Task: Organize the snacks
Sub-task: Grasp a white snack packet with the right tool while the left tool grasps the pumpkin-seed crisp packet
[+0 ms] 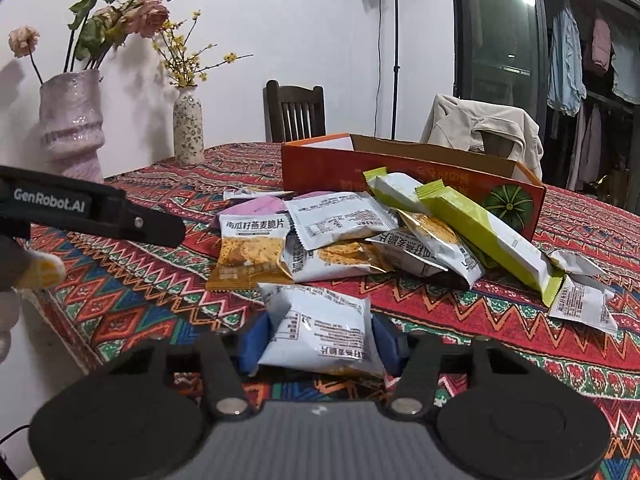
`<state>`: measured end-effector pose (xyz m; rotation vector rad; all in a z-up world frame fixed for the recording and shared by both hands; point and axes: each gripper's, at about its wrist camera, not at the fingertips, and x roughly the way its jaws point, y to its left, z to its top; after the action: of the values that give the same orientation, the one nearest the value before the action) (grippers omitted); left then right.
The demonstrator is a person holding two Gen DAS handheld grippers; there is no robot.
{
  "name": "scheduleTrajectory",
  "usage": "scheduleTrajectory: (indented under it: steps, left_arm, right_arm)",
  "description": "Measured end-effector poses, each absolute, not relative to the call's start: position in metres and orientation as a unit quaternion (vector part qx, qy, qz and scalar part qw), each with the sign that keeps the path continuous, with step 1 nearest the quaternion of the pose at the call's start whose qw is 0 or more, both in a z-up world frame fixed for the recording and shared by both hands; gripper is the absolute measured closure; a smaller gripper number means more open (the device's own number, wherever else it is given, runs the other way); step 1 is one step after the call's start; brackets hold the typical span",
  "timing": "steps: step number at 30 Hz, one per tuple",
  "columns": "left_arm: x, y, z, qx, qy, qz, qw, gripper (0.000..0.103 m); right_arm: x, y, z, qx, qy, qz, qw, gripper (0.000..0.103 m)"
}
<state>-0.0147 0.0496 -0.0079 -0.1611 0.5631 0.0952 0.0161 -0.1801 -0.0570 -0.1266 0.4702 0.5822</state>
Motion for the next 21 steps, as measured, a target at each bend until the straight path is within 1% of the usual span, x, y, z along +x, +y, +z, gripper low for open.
scheduleTrajectory:
  steps: [9, 21]
  left_arm:
    - [-0.002, 0.038, -0.011, -0.072, 0.285, 0.042, 0.955, 0.0]
    - [0.036, 0.006, -0.016, -0.057, 0.299, 0.07, 0.95, 0.0]
  right_arm:
    - [0.024, -0.198, -0.048, -0.026, 0.215, 0.271, 0.938, 0.05]
    - [0.044, -0.231, -0.045, -0.011, 0.194, 0.219, 0.956, 0.049]
